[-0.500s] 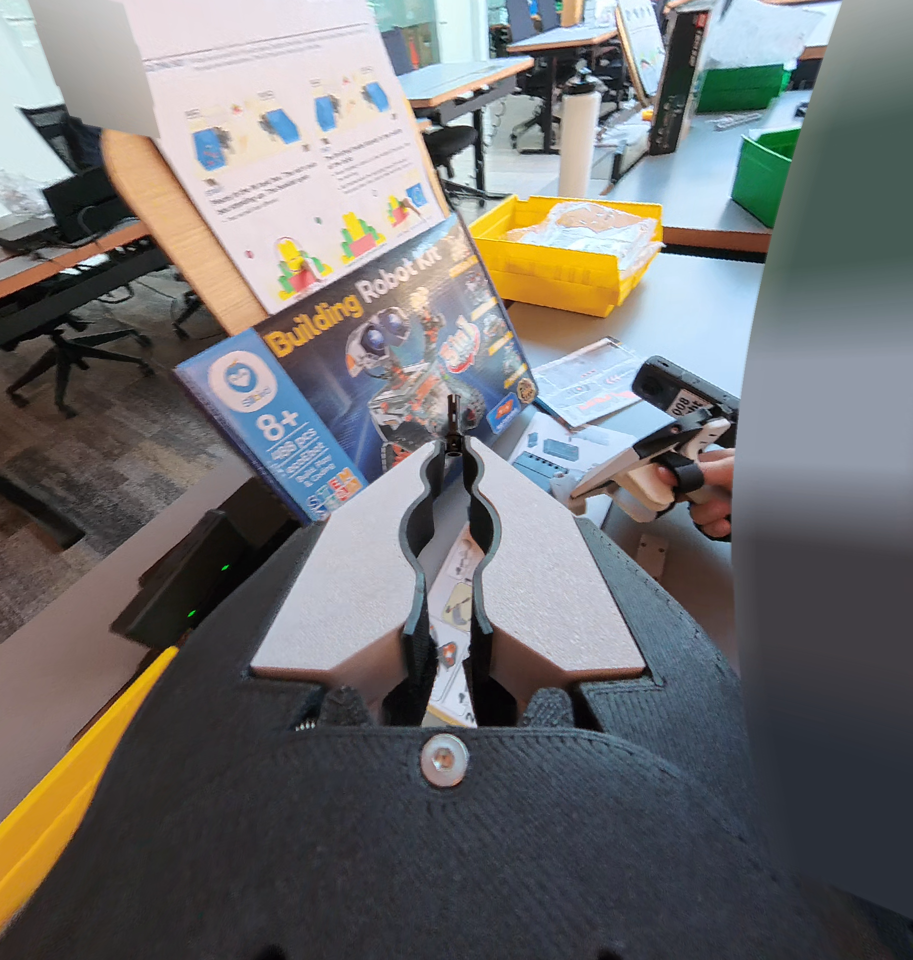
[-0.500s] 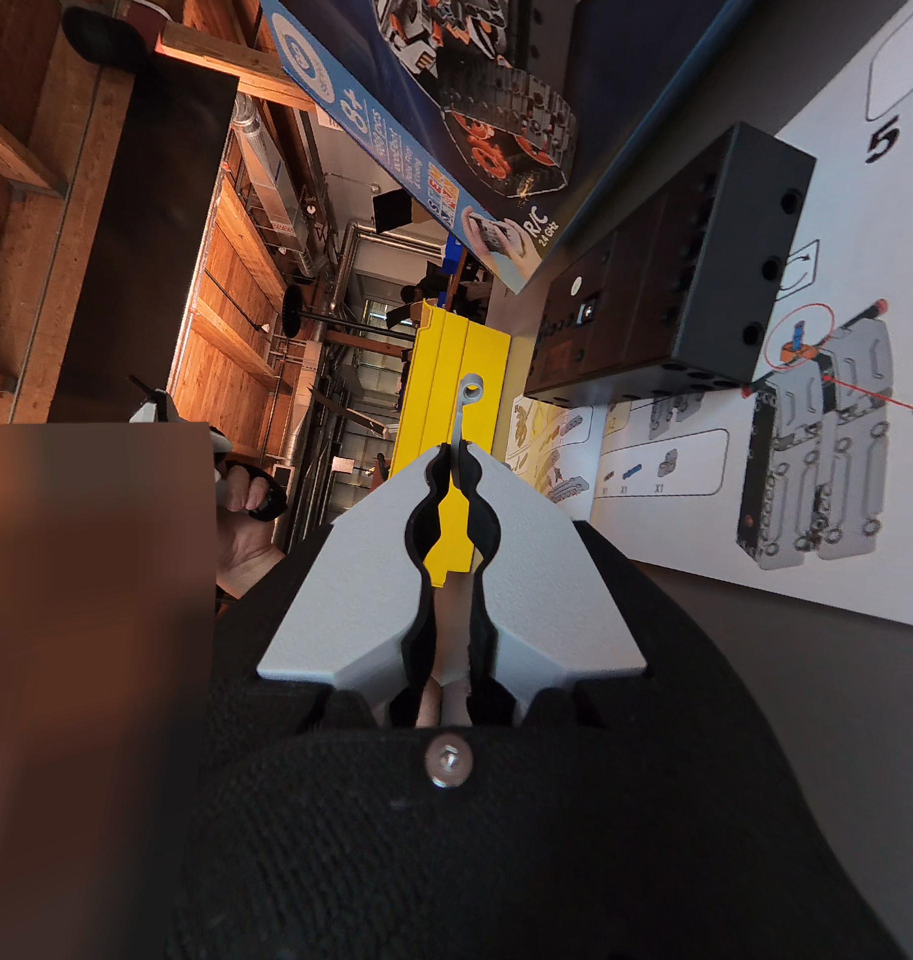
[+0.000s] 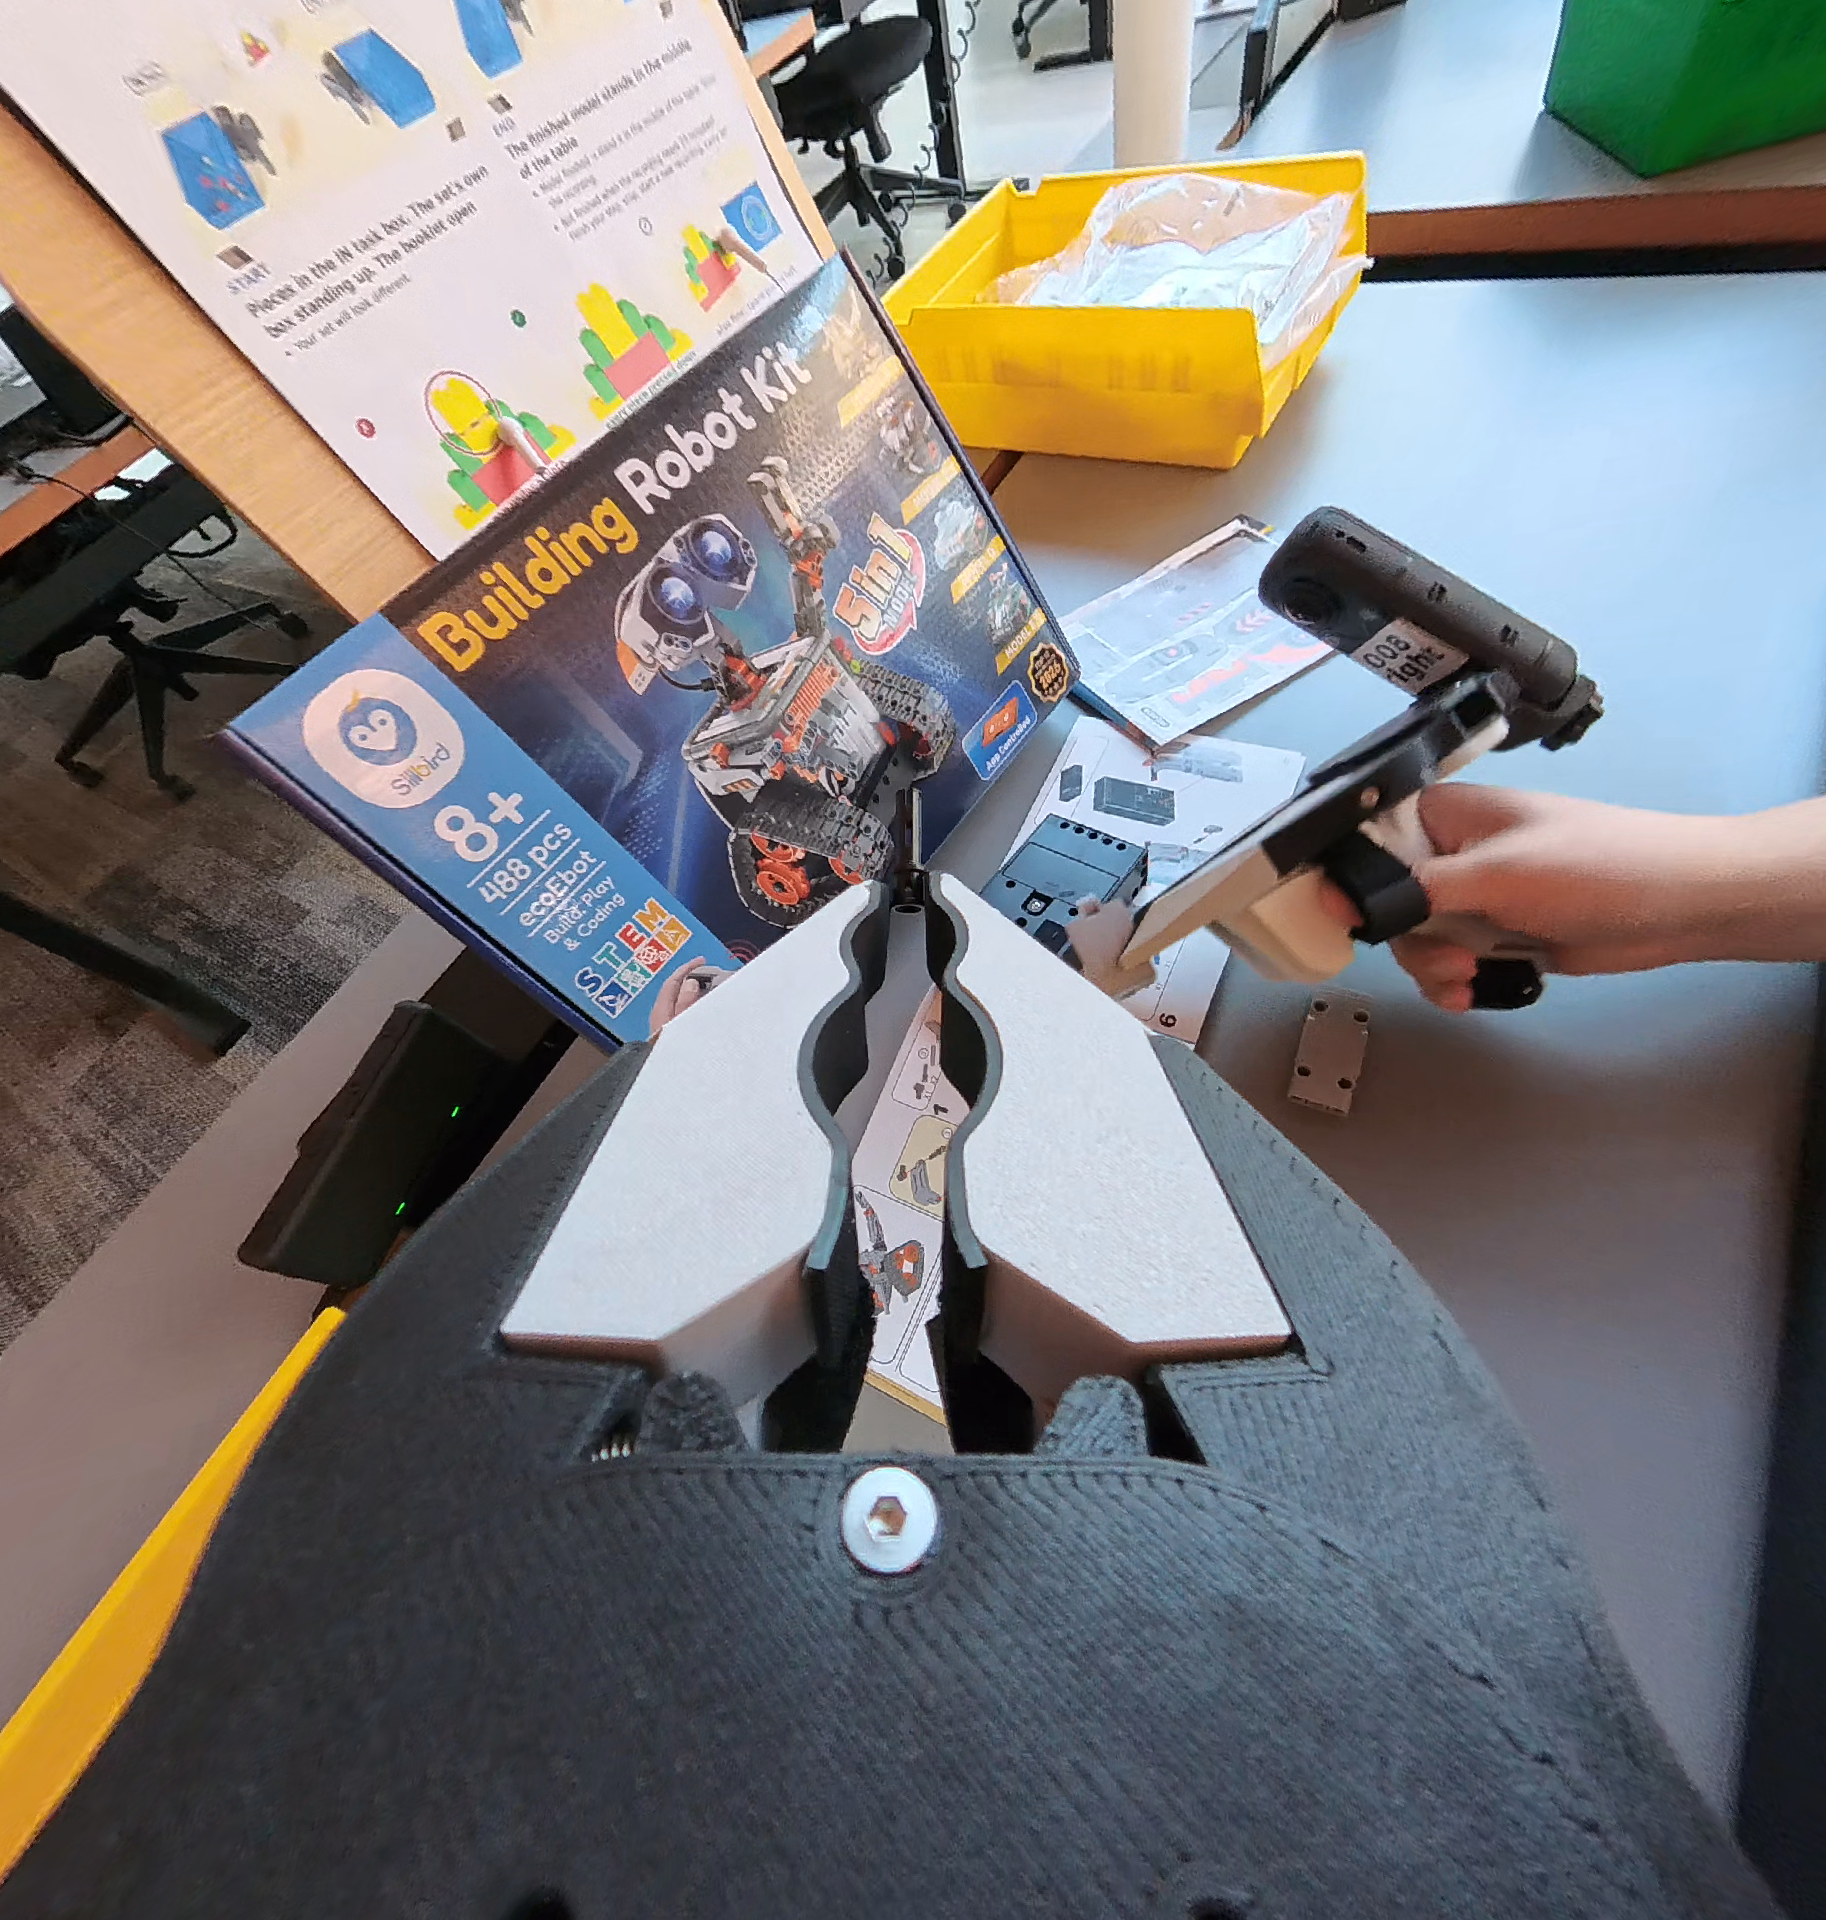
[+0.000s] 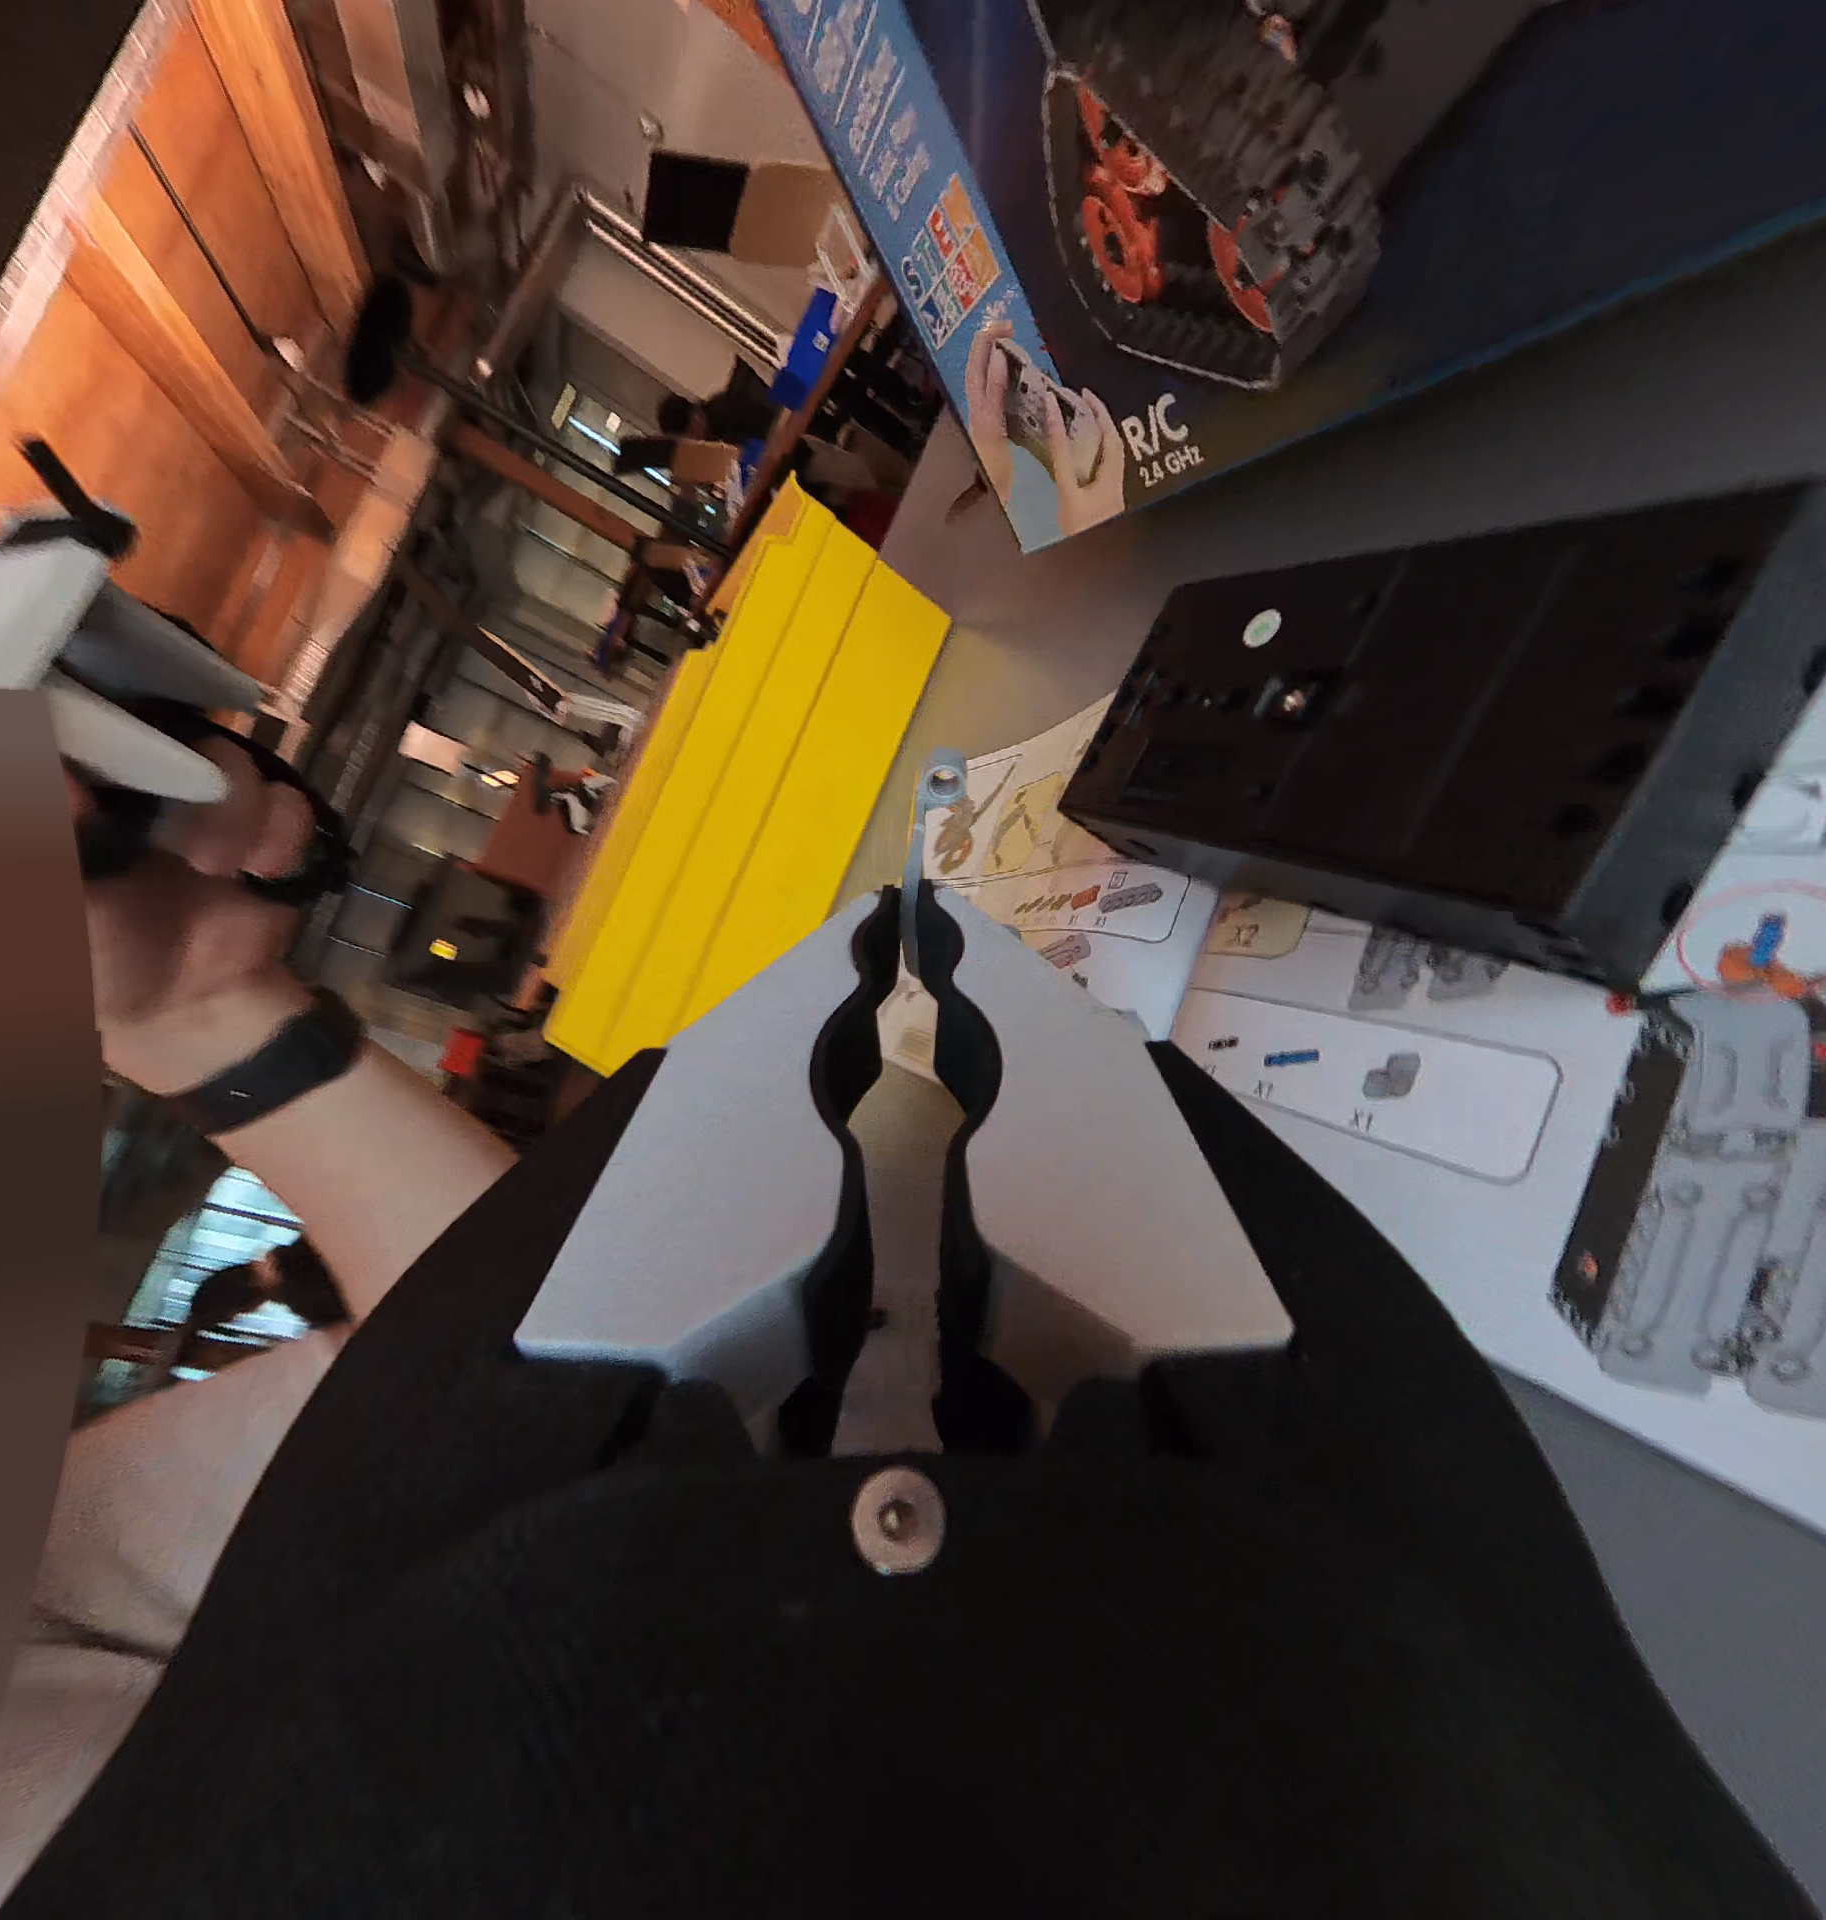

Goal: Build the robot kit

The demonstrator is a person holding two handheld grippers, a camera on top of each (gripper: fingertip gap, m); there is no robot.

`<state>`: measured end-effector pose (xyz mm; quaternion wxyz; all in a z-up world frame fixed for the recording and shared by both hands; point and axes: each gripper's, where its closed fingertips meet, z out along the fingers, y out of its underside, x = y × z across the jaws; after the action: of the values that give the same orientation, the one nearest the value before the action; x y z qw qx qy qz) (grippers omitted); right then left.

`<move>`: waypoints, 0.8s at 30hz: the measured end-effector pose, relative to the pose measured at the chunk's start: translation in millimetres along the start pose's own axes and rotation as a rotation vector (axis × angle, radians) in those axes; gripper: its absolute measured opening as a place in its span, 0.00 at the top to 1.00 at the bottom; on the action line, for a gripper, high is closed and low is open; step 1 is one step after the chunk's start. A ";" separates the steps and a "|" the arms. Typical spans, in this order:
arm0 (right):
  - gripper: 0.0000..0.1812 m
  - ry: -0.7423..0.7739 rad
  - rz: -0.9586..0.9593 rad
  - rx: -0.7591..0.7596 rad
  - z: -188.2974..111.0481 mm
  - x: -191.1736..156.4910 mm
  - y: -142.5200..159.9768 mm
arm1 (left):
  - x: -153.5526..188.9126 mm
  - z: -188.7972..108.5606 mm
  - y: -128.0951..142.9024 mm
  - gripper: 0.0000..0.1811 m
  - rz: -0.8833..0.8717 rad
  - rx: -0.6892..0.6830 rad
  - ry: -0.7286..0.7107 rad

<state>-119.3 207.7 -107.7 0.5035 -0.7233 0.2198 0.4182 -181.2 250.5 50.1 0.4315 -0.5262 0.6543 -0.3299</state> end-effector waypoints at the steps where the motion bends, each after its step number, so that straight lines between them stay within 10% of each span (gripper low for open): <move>1: 1.00 0.021 -0.052 -0.015 4.2 0.0 0.7 | -1.3 -1.9 -0.6 0.97 -0.003 0.005 -0.003; 7: 0.99 0.166 -0.405 -0.040 21.3 4.3 -10.1 | -7.5 -16.0 -5.8 0.97 -0.018 0.040 -0.019; 24: 0.99 0.346 -0.642 -0.167 40.1 20.3 -15.0 | -14.0 -25.4 -5.6 0.97 -0.032 0.047 -0.036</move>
<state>-112.3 252.3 -122.0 0.5037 -0.8540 0.0287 0.1271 -201.1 262.2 68.5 0.4502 -0.5323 0.6297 -0.3426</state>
